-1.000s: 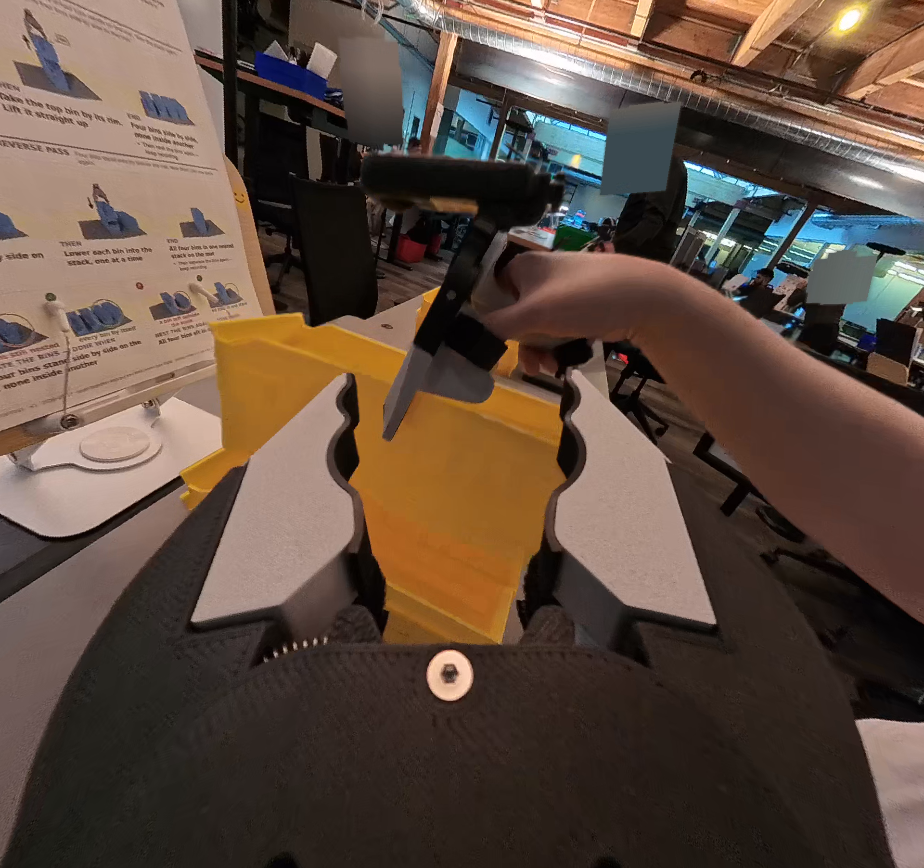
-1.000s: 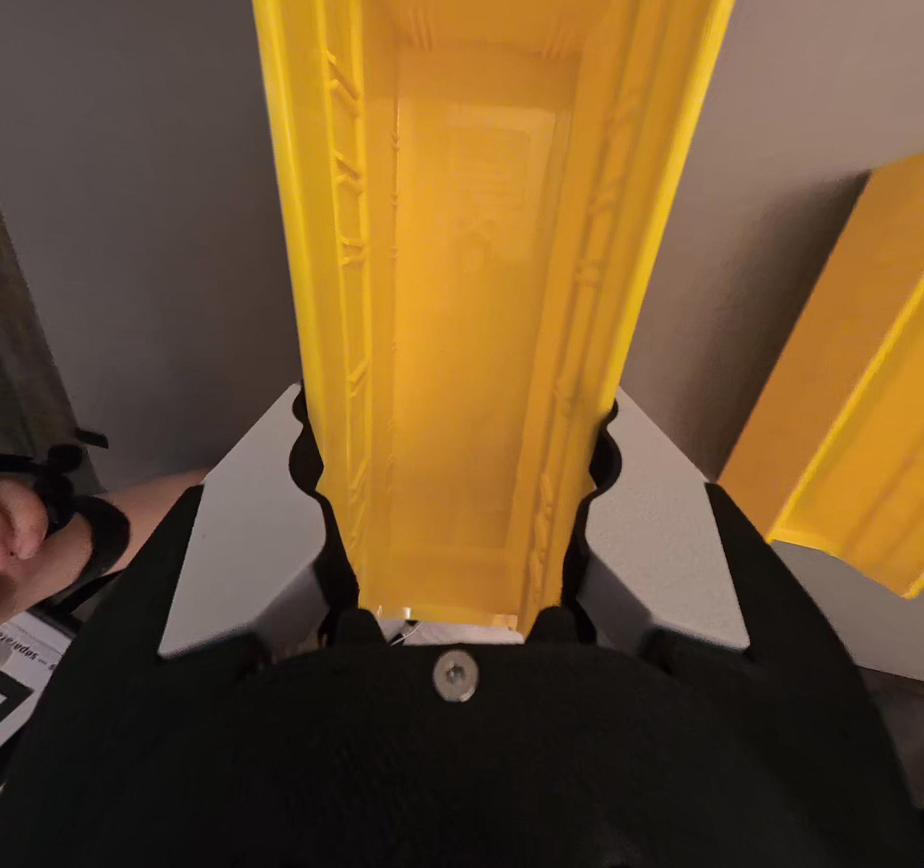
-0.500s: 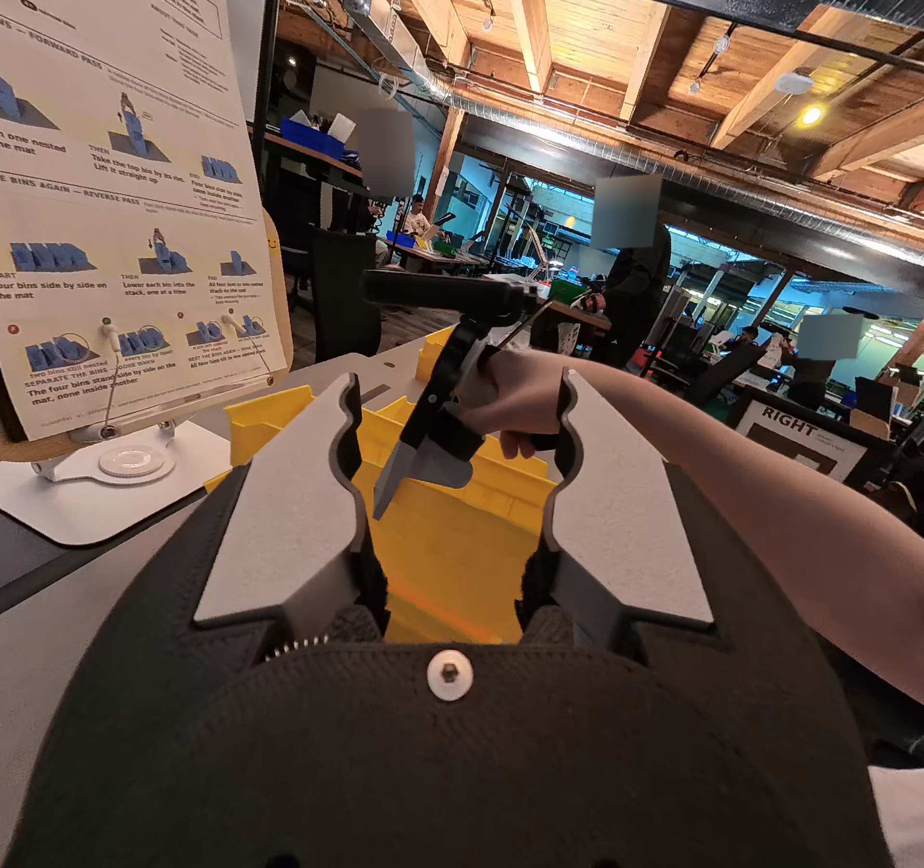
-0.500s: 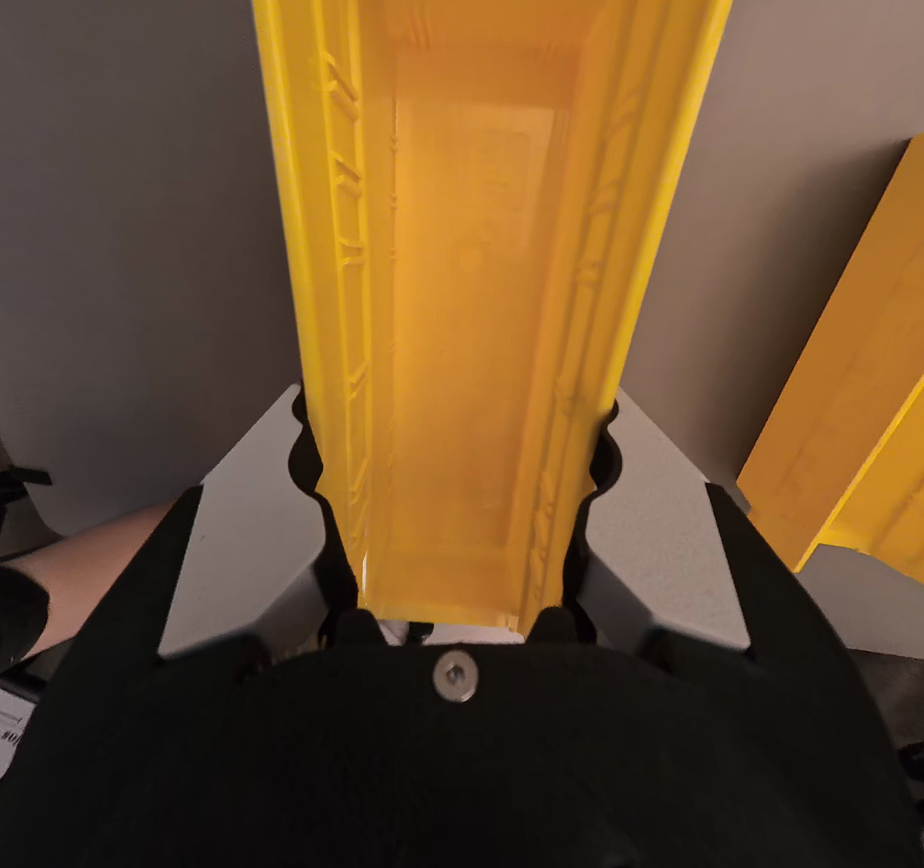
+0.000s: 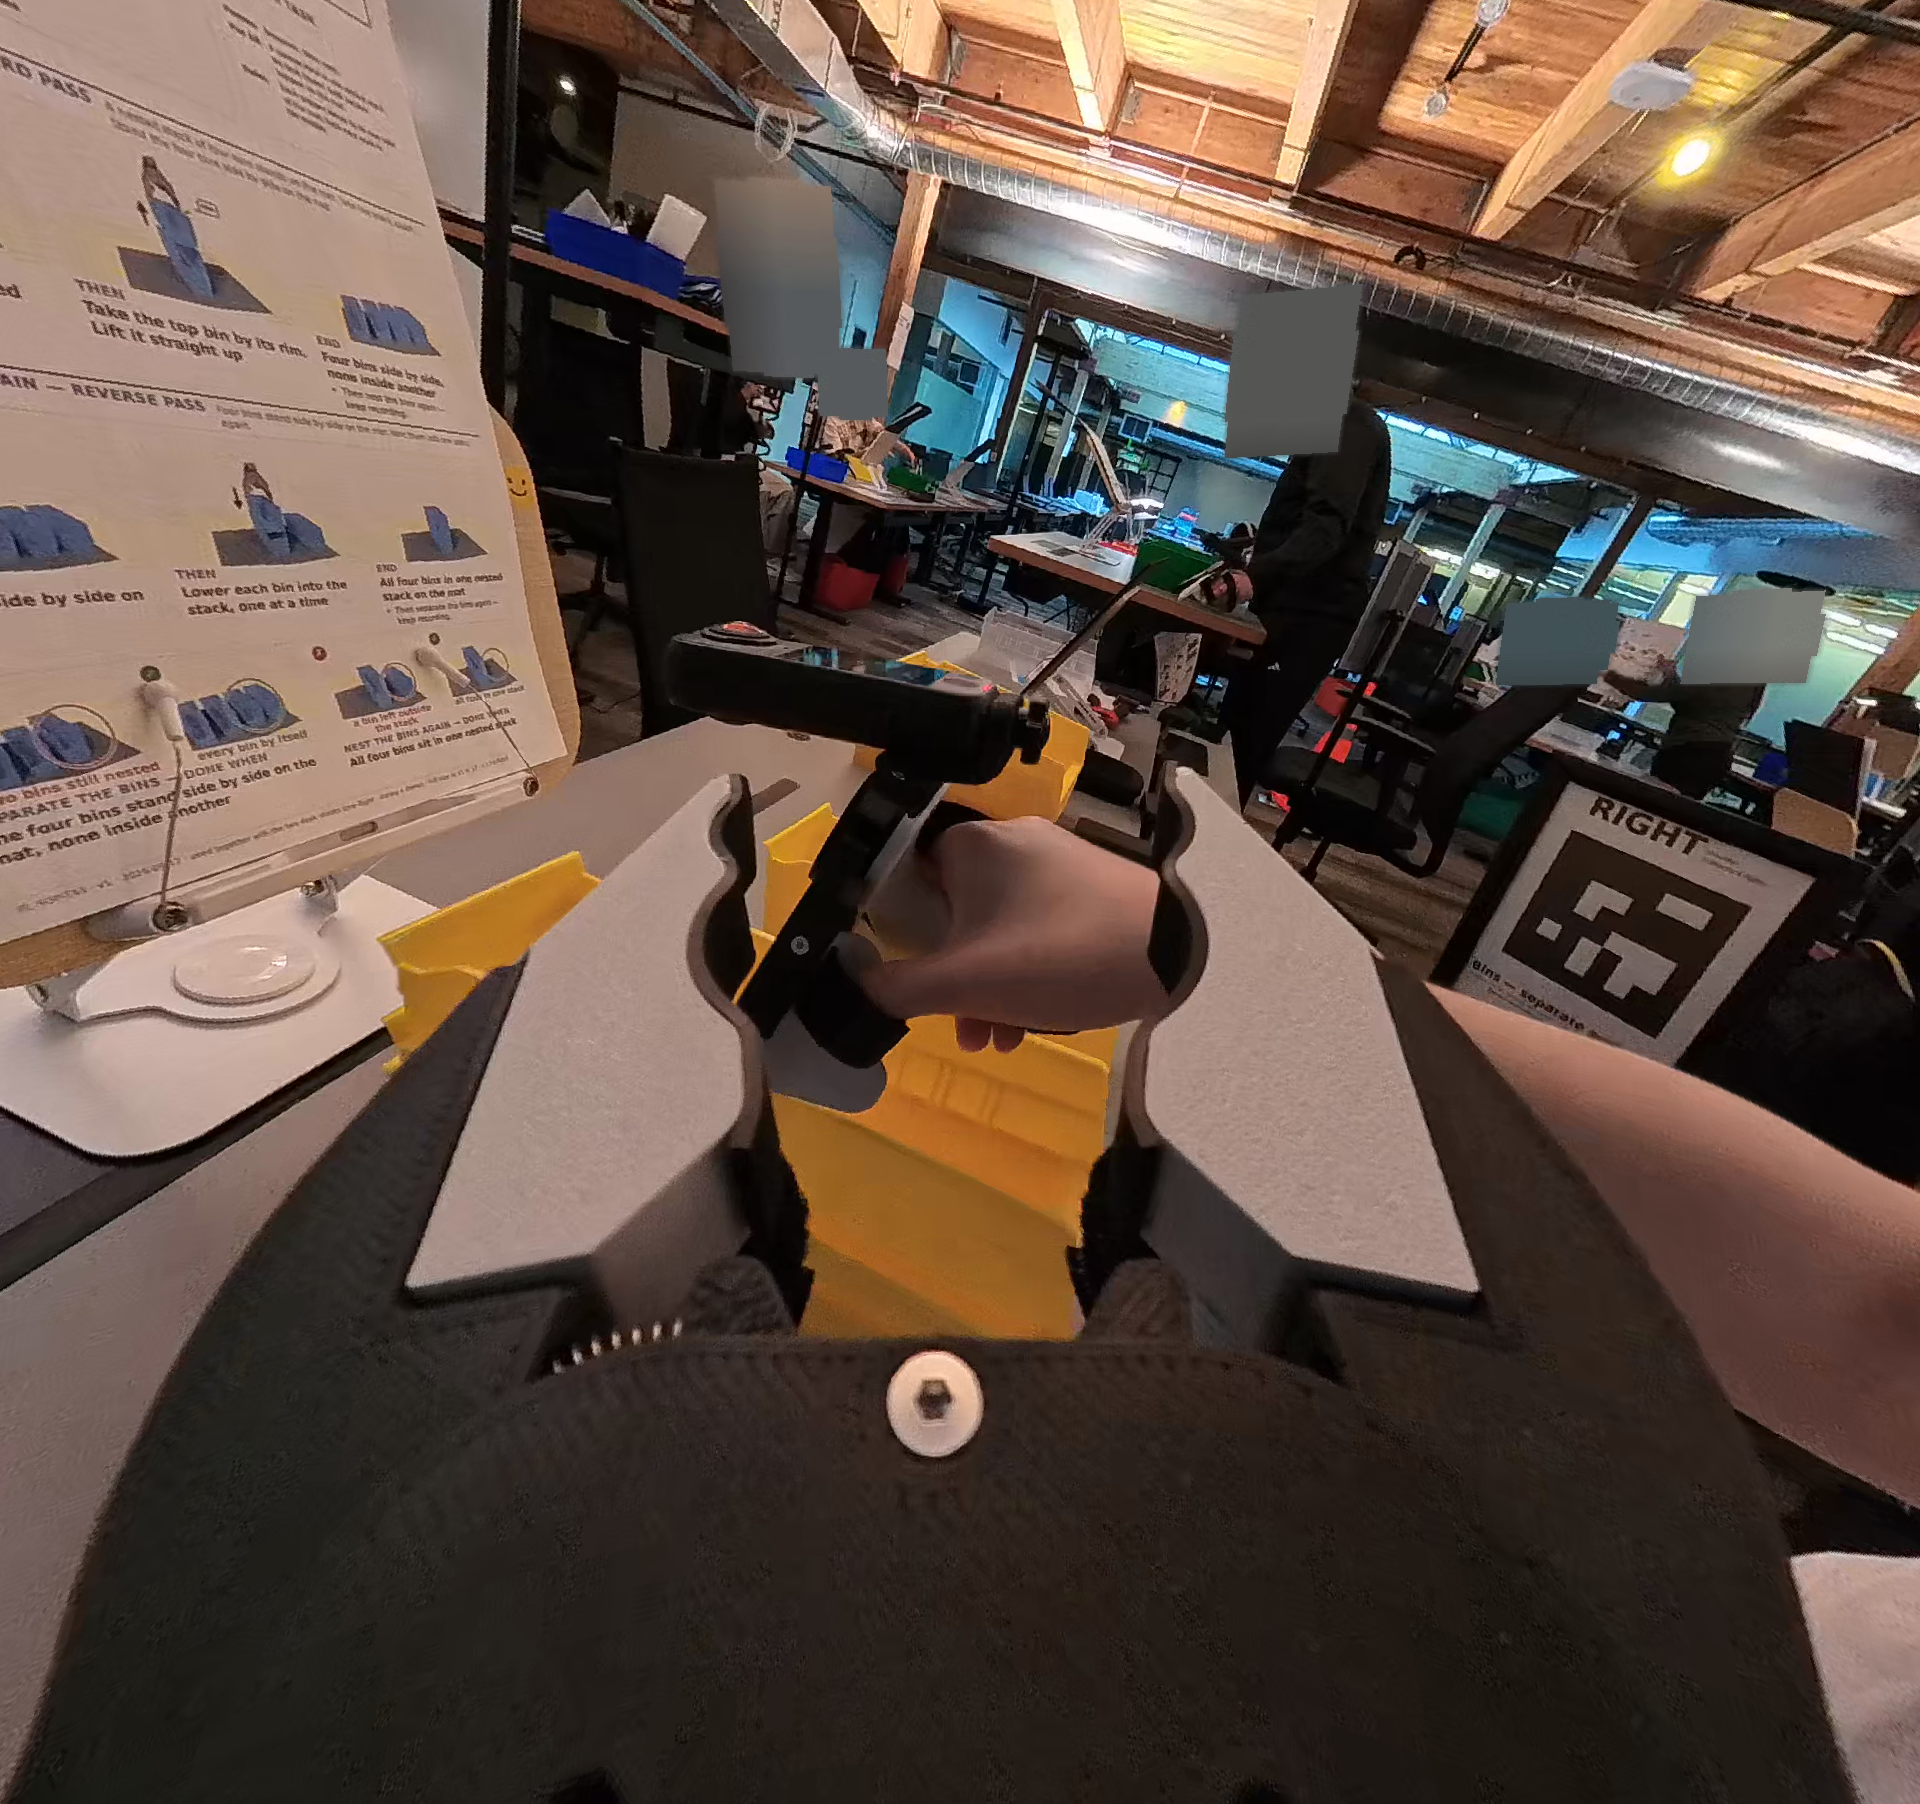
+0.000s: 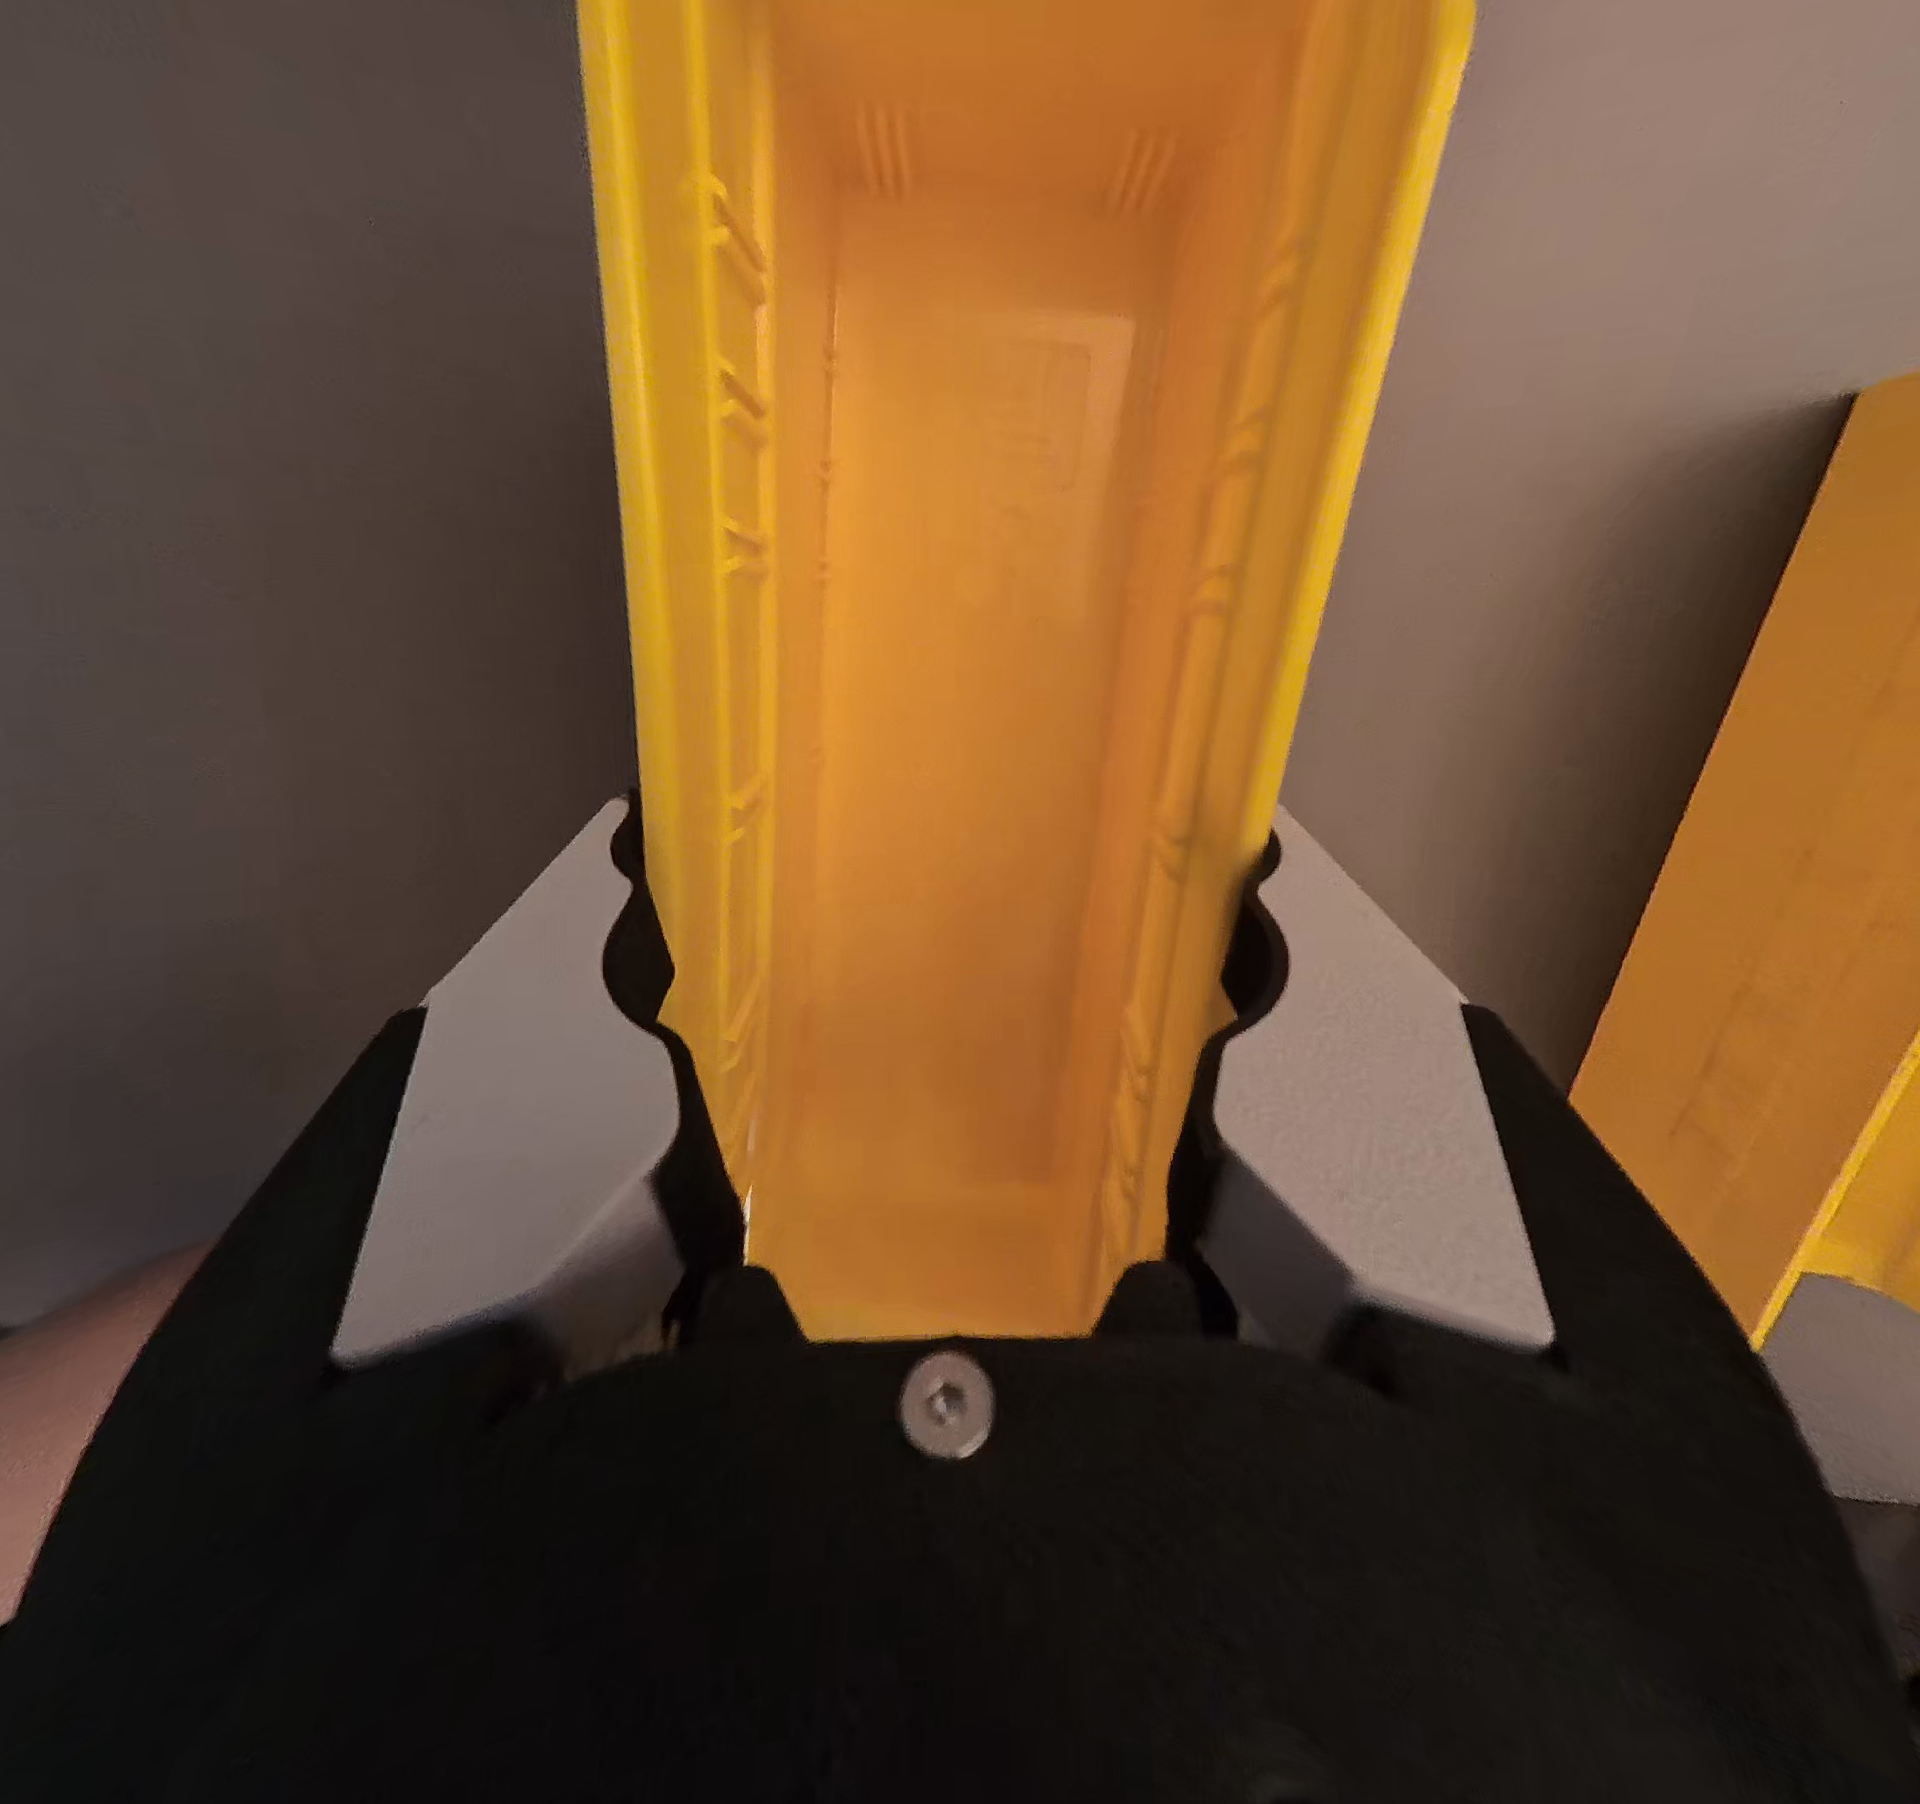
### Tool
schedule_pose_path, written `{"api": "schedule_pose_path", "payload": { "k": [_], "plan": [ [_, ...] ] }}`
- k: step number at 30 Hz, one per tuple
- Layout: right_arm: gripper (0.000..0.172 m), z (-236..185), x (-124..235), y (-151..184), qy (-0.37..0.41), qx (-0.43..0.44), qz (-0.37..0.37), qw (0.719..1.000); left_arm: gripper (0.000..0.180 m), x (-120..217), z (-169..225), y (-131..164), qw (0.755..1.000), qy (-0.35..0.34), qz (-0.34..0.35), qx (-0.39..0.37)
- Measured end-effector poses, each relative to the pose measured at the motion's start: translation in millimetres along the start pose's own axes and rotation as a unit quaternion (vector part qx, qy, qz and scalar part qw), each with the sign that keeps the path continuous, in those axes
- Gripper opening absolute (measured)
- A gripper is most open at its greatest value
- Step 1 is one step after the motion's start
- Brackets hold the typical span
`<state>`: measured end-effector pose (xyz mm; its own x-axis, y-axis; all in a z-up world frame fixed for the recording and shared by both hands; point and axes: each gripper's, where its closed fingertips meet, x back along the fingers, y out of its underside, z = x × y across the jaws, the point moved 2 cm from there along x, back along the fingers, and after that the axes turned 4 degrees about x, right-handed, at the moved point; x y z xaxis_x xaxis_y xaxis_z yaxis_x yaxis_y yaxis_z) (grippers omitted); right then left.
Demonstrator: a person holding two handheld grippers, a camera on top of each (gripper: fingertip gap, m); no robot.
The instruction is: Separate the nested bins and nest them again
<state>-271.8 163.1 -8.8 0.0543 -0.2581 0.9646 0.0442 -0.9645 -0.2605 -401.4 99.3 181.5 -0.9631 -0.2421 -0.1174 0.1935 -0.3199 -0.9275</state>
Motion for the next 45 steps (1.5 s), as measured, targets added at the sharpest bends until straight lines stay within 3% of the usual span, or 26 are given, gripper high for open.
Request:
{"api": "schedule_pose_path", "payload": {
  "k": [11,21,23,26,28,30,32,34,37,40,45],
  "plan": [
    [0.113,-1.3,-9.2,-1.9,0.008,0.001,0.056,0.998,0.077,-6.9,0.7,6.0,1.000,0.000,-0.015,0.002],
    [0.130,-5.0,-12.8,6.2,-0.008,0.042,0.032,0.999,0.078,-10.0,1.6,10.6,1.000,0.002,-0.027,0.005],
    [0.130,-2.8,6.7,1.5,-0.009,0.068,0.056,0.996,0.078,-8.5,1.1,9.6,1.000,0.000,-0.025,0.004],
    [0.130,11.6,64.5,-11.7,-0.002,0.116,0.143,0.983,0.078,-5.2,-0.6,6.9,1.000,-0.002,-0.019,0.004],
    [0.133,47.1,103.4,-19.0,0.032,0.141,0.207,0.968,0.078,-3.6,-3.2,6.3,1.000,-0.004,-0.018,0.008],
    [0.140,115.2,122.2,-18.1,0.108,0.139,0.225,0.958,0.078,-2.5,-5.2,6.4,1.000,-0.004,-0.019,0.013],
    [0.146,173.6,108.2,1.5,0.121,0.112,0.181,0.970,0.078,-1.7,-6.1,5.5,1.000,-0.004,-0.017,0.014],
    [0.151,206.5,76.0,28.1,0.082,0.088,0.126,0.985,0.078,-1.3,-6.6,5.0,1.000,-0.005,-0.016,0.013],
    [0.151,247.2,30.1,56.6,0.088,0.061,0.071,0.992,0.079,-2.0,-8.4,6.1,1.000,-0.007,-0.019,0.015],
    [0.151,260.8,-8.4,71.5,0.077,0.047,0.026,0.996,0.079,-3.4,-11.4,8.1,1.000,-0.011,-0.024,0.016],
    [0.151,279.8,-41.2,88.8,0.093,0.029,-0.056,0.994,0.078,-6.7,-18.7,11.3,0.999,-0.017,-0.031,0.022]
  ]
}}
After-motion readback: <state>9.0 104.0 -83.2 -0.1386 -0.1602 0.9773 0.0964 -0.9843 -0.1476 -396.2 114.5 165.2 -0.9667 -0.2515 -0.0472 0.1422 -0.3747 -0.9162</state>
